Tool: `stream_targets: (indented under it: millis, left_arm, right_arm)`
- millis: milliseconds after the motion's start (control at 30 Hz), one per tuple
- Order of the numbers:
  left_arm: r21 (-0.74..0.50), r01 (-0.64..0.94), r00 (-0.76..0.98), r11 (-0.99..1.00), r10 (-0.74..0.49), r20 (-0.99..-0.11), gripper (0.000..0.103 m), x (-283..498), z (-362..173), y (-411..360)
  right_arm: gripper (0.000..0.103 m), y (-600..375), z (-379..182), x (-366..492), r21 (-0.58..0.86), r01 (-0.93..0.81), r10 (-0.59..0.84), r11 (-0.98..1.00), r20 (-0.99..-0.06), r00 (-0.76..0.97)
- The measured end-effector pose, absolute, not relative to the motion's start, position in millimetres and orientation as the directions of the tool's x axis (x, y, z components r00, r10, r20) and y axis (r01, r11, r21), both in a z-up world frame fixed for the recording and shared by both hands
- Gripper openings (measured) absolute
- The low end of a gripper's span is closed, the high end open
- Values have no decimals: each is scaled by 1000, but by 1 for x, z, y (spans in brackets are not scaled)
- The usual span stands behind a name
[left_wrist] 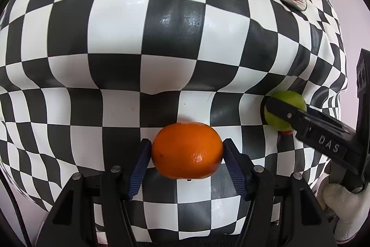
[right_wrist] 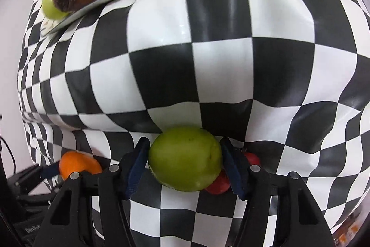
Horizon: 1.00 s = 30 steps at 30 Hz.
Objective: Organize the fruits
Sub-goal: 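Lower the orange and green apple onto the plate, open both tools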
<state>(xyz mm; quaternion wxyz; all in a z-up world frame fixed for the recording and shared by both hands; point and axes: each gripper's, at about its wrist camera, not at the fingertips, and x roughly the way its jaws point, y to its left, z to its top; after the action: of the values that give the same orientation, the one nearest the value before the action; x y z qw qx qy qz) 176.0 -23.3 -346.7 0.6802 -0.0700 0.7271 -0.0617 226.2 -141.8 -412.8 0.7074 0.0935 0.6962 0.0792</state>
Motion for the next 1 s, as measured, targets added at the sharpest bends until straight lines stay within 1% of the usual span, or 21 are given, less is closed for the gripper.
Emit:
stream_targets:
  millis: [167, 333, 567, 667, 800, 867, 1000]
  left_arm:
    - [-187, 5, -22, 982, -187, -982, 61, 180, -319, -32]
    - [-201, 14, 20, 980, -201, -979, 61, 187, -294, -34]
    - [-273, 5, 86, 962, -273, -958, 61, 208, -251, -28]
    - [-297, 7, 122, 955, -295, -948, 61, 224, -229, -27]
    - [-295, 21, 173, 955, -294, -940, 61, 250, -209, -23]
    - [-290, 24, 190, 957, -289, -938, 61, 262, -204, -19]
    - [-272, 31, 210, 962, -273, -939, 61, 289, -196, -14]
  right_arm:
    - [64, -131, -402, 216, 272, -2, 272, 962, -961, 37]
    - [64, -119, -383, 202, 339, 10, 337, 941, -939, 68]
    - [64, -119, -342, 207, 422, 30, 413, 906, -899, 144]
    - [64, -127, -321, 215, 455, 37, 441, 890, -878, 185]
    - [64, -138, -295, 242, 496, 57, 469, 866, -847, 251]
    - [64, -155, -285, 264, 505, 64, 472, 861, -839, 272]
    - [64, -159, -273, 302, 517, 78, 472, 853, -825, 310]
